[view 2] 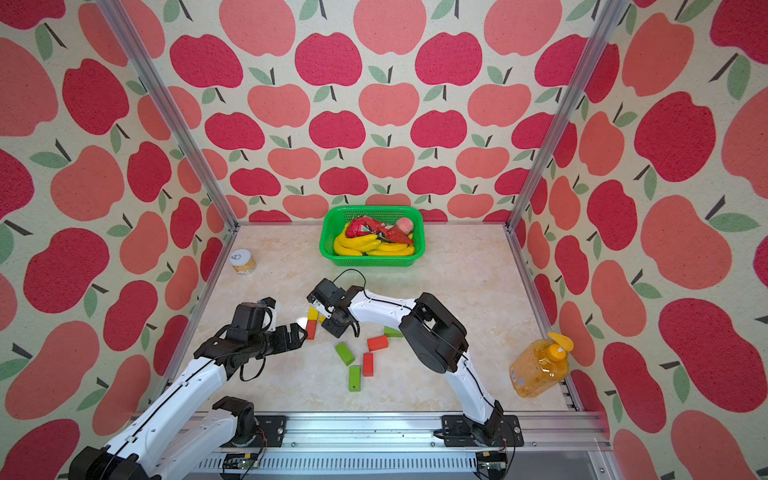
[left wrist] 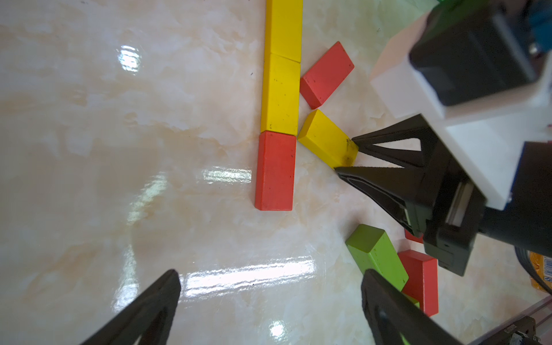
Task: Assemble the letter k with building blocks
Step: Assemble the building block at the center of the board.
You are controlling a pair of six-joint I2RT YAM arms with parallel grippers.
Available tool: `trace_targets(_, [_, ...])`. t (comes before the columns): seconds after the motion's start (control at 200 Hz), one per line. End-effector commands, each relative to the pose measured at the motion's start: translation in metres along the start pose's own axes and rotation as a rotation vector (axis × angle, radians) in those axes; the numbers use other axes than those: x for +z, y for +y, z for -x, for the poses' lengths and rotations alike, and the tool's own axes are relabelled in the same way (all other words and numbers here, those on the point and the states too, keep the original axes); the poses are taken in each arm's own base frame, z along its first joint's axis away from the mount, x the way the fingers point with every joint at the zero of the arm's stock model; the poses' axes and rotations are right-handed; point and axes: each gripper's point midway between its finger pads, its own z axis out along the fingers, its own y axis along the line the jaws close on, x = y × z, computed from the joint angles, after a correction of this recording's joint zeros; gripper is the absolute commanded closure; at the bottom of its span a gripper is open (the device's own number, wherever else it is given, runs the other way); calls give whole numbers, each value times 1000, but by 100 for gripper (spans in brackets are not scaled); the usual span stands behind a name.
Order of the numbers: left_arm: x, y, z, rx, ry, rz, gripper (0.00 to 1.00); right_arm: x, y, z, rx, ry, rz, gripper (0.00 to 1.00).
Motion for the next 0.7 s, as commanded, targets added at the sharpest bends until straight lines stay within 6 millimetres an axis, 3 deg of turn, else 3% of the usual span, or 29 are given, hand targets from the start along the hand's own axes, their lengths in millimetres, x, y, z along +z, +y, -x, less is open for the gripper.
trace_targets(0.0, [1,-2,1,29,-1,-5,2,27,12,-39,22,148,38,73])
trace_targets(0.215, [1,-3,1,33,0,-12,2,29,11,-42,26,156,33,69])
trace_targets(0.395, [1,-3,0,34,2,-8,2,29,14,-45,28,157,45,52])
trace_targets(0.505, [2,-2,1,36,1,-6,2,30,18,-46,20,158,54,49])
trace_targets(0.615, [2,-3,0,38,4,-6,2,28,20,-46,12,155,54,49])
trace_targets(0.695, [2,-3,0,38,3,-5,2,27,22,-46,11,155,61,54])
